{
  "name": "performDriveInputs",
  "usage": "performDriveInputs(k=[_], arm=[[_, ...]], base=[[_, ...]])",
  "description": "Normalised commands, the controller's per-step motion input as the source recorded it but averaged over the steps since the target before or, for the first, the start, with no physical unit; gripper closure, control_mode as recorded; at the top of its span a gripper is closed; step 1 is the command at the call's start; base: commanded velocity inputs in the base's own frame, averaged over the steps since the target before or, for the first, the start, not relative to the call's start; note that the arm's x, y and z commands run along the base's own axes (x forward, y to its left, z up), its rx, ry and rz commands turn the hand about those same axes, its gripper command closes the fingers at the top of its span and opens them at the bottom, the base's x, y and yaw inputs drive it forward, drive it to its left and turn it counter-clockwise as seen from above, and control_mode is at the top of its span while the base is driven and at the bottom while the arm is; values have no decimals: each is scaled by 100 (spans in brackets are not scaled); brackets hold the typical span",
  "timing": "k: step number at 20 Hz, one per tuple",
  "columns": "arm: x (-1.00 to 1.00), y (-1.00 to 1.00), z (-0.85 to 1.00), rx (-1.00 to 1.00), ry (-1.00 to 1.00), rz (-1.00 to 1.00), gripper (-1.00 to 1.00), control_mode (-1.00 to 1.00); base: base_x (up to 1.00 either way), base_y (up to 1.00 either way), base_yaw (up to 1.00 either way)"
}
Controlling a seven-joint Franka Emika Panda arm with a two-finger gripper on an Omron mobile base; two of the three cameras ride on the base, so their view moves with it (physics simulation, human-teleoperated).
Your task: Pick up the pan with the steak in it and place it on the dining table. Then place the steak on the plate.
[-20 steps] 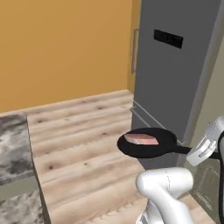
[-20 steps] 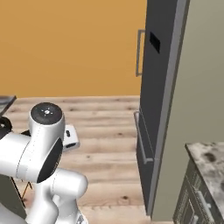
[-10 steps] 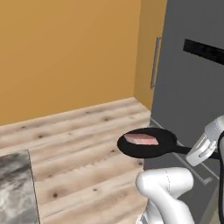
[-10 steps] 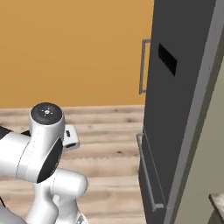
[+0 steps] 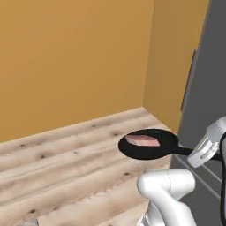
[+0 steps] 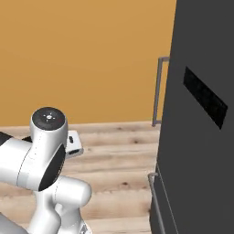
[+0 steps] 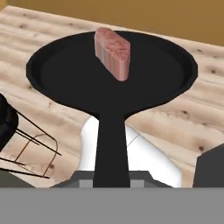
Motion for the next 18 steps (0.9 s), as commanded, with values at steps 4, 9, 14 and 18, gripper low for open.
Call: performDriveInputs(k=[4, 9, 14, 18], arm=[[0, 0, 0, 0, 0, 0, 100, 100], [0, 0, 0, 0, 0, 0, 100, 100], [0, 0, 0, 0, 0, 0, 100, 100], [0, 0, 0, 0, 0, 0, 100, 100]], base=[[100, 15, -5], [100, 14, -5], [83, 1, 7], [39, -1, 32]])
